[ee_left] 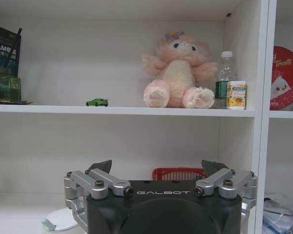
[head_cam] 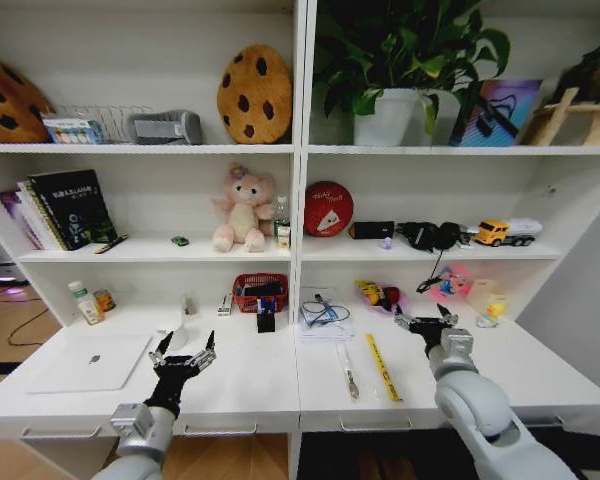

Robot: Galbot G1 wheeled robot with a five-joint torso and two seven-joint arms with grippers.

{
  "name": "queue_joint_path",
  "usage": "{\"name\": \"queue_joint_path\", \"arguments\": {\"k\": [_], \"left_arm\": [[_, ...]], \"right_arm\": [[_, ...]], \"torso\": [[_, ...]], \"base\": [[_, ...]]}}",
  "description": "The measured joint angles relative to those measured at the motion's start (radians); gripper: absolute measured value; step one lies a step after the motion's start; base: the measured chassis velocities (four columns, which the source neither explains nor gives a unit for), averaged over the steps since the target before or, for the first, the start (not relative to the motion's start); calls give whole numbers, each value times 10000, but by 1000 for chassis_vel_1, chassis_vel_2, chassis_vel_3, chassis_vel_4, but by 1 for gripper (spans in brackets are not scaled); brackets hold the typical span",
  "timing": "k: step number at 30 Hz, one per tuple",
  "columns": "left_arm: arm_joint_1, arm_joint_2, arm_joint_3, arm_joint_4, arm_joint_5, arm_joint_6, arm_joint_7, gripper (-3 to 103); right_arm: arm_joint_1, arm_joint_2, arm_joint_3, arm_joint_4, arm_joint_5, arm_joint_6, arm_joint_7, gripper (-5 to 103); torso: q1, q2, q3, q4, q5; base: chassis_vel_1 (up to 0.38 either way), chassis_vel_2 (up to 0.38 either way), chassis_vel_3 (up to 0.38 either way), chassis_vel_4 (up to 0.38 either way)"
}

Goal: Organize the objects on the table.

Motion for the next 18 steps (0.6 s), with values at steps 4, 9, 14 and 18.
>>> {"name": "queue_joint_path", "arguments": {"k": [4,9,14,18], "left_arm": [[0,0,0,-1,0,0,0,100],[0,0,0,0,0,0,0,100],[0,0,0,-1,0,0,0,100],[-1,0,0,0,0,0,0,100]], "right_arm": [[-389,312,307,-700,-580,415,-286,100],[-794,499,750,-872,232,159,-54,100],[-973,542,1057,-1181,467,397,-119,100],[-1193,557,1398,-1236,446,663,-386,100]], "torso": [[-1,0,-1,0,-1],[0,0,-1,0,-3],[0,0,-1,2,-3],[-1,0,-1,2,-3]], "base": [[0,0,0,0],[0,0,0,0],[0,0,0,0],[0,0,0,0]]}}
